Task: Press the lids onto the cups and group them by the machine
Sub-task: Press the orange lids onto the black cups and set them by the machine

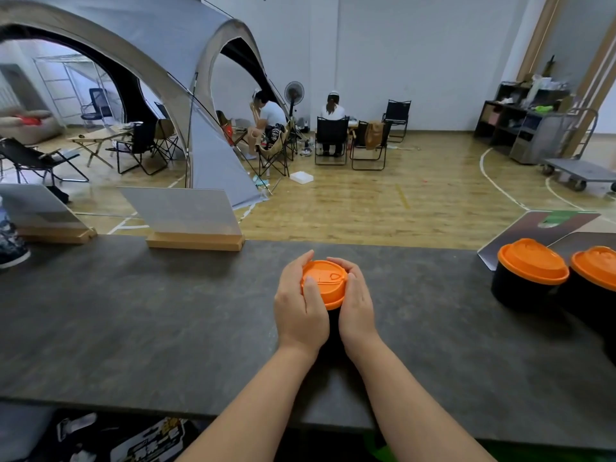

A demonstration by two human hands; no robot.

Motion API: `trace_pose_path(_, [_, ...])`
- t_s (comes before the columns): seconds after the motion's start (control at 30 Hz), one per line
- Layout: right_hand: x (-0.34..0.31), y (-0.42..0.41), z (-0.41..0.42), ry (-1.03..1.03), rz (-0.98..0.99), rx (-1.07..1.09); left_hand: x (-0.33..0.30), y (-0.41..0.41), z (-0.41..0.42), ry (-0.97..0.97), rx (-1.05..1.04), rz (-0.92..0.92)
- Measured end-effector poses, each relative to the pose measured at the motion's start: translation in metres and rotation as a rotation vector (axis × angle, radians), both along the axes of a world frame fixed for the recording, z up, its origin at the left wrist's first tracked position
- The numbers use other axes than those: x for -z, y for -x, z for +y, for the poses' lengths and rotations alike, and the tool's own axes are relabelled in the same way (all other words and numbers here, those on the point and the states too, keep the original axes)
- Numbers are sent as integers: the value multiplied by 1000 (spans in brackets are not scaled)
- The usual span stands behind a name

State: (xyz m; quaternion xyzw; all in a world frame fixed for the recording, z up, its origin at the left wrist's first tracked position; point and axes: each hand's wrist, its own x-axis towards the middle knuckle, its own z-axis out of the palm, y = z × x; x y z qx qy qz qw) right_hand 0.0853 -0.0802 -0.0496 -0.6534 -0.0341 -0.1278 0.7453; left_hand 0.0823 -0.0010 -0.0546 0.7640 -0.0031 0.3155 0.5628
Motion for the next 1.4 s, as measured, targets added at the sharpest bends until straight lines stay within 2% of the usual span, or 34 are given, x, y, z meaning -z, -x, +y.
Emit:
trace_pose_path(0.13, [0,2,3,10,7,35,0,4,1,36,20,10])
trace_pose_path(0.27, [5,-1,7,-19,25,53,3,18,1,211,21,88])
trace_pose_path(0.37, [7,0,10,65,-2,41,7,35,11,299,48,193])
trace_pose_path(0.6, [-1,1,60,162,-48,-5,0,50,73,248,117,283])
trace_pose_path(0.77, [-10,5,137,131,-3,-202,-3,52,148,252,-55,231])
trace_pose_path(0.9, [-13,11,207,122,15,-365,-8,56,215,302,-116,210])
trace_pose_path(1.1, [-18,15,297,81,49,-564,-17,63,308,491,-233,47])
trace_pose_path(1.23, [-18,19,359,113,19,-645,-12,70,368,563,-326,-45])
trace_pose_path(1.4, [-7,21,452,174,-53,-687,-3,81,452,585,-470,-73])
